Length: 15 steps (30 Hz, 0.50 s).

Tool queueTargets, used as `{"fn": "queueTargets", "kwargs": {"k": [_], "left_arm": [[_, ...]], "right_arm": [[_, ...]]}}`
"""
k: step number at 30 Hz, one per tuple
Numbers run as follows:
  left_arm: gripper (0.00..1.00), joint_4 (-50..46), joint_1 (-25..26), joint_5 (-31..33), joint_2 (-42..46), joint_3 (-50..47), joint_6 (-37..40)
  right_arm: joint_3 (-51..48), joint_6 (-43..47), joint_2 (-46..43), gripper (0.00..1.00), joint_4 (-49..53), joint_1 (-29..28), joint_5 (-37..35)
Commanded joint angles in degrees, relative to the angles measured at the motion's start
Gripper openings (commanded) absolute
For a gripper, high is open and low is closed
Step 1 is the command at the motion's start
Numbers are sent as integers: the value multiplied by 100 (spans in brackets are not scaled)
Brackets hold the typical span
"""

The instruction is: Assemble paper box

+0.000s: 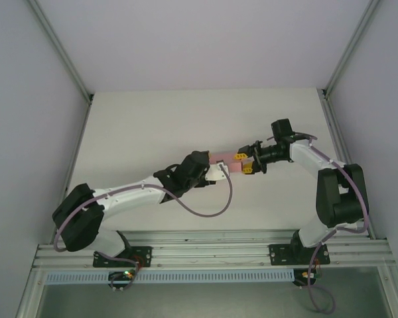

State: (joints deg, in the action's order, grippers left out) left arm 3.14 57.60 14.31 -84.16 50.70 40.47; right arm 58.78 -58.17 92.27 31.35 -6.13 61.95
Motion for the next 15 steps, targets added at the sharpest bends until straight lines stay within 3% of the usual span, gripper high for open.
{"fn": "queueTargets", "kwargs": {"k": [1, 4, 8, 12, 15], "left_arm": [[57, 692, -64, 178, 157, -51, 103], [48, 681, -92, 116, 114, 2, 111], [41, 652, -130, -67, 85, 24, 106], [38, 399, -190, -291, 140, 36, 31], [38, -197, -307, -653, 252, 110, -86]], "right_arm": [[-112, -90, 28, 38, 144, -38, 318], [-154, -80, -11, 42, 161, -46, 368], [-226, -47, -134, 59, 95, -46, 317], [-241, 34, -264, 100, -80, -8, 102], [-177, 461, -611, 100, -295, 174, -760]]}}
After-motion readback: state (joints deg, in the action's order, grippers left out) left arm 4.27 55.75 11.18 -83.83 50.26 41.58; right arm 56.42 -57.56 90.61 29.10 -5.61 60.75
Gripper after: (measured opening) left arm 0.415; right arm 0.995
